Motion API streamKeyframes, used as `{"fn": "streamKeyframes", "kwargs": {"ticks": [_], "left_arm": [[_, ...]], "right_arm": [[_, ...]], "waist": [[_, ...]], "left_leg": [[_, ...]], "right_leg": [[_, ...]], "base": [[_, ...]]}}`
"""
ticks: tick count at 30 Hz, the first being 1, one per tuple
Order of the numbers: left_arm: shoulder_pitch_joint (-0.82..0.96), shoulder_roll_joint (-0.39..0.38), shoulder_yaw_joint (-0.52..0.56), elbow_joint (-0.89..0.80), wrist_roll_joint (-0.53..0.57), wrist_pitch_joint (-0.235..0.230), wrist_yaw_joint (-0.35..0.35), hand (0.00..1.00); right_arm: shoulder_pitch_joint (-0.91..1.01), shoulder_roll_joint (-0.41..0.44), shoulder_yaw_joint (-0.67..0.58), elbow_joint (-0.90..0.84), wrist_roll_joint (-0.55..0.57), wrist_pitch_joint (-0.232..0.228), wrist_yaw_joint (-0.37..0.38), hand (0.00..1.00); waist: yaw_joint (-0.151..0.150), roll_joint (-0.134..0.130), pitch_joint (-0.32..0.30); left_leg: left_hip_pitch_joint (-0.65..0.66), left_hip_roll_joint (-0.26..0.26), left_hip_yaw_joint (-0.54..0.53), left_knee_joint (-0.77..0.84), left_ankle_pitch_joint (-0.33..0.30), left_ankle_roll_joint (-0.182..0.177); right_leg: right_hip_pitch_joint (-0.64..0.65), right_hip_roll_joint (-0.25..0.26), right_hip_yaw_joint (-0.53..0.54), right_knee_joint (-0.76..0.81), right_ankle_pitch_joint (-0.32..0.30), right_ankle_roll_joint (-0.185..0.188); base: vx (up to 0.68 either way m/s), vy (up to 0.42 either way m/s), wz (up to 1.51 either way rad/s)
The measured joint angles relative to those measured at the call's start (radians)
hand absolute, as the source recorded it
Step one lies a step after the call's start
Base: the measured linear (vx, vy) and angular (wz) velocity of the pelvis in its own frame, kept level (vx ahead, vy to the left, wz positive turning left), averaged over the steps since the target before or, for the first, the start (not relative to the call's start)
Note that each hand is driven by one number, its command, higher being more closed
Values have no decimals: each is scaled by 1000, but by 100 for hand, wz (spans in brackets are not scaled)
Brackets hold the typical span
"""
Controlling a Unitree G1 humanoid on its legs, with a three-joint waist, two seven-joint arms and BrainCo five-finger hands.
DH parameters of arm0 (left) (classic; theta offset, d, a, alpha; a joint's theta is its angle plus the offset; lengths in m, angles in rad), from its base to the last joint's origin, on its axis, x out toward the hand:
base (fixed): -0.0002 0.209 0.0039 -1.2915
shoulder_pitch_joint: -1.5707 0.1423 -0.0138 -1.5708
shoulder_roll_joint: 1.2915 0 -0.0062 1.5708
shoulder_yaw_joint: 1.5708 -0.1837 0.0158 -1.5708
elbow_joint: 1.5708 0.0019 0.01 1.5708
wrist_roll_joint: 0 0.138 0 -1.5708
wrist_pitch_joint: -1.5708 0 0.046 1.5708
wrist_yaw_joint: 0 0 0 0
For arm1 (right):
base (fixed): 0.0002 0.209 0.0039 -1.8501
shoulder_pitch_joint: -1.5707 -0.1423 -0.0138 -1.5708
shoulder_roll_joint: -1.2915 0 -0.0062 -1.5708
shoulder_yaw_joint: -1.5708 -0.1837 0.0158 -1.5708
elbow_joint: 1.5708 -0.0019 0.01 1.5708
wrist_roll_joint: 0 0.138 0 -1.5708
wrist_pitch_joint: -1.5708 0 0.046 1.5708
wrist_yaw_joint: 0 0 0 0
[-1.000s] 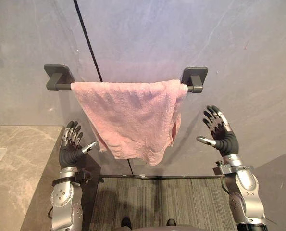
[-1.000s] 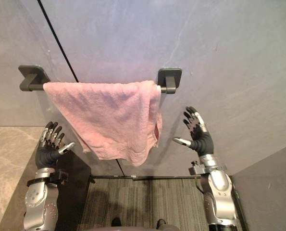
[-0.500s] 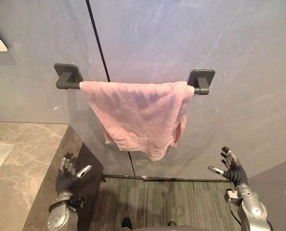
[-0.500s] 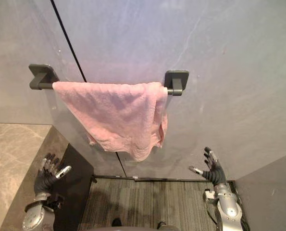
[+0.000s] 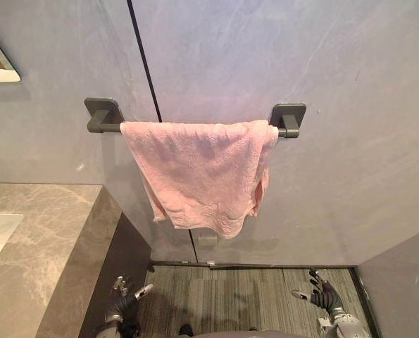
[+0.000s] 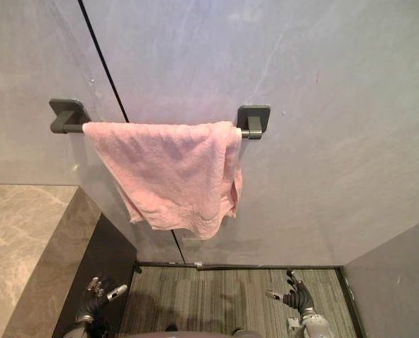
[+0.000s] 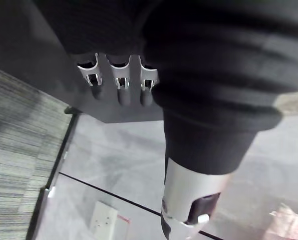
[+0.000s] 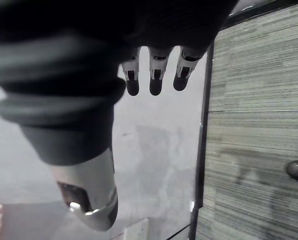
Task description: Organize washtable
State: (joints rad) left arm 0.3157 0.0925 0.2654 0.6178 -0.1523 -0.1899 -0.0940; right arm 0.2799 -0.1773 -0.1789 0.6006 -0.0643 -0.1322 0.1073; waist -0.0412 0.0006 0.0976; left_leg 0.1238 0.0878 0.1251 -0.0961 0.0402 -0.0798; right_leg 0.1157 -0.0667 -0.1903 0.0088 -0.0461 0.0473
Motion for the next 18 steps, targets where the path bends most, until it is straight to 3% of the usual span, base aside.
{"fn": "streamKeyframes", "kwargs": {"ticks": [18], "left_arm": [[-4,13,-67,162,89,12,10,0]], "right_arm": [[-17,0,0,165,-47,25,-5,0]], "waist": [[0,6,-1]], "left_leg": [[4,0,3,0,0,0]], "right_leg": [[1,1,7,-1,0,0]], "base": [[0,0,0]]}}
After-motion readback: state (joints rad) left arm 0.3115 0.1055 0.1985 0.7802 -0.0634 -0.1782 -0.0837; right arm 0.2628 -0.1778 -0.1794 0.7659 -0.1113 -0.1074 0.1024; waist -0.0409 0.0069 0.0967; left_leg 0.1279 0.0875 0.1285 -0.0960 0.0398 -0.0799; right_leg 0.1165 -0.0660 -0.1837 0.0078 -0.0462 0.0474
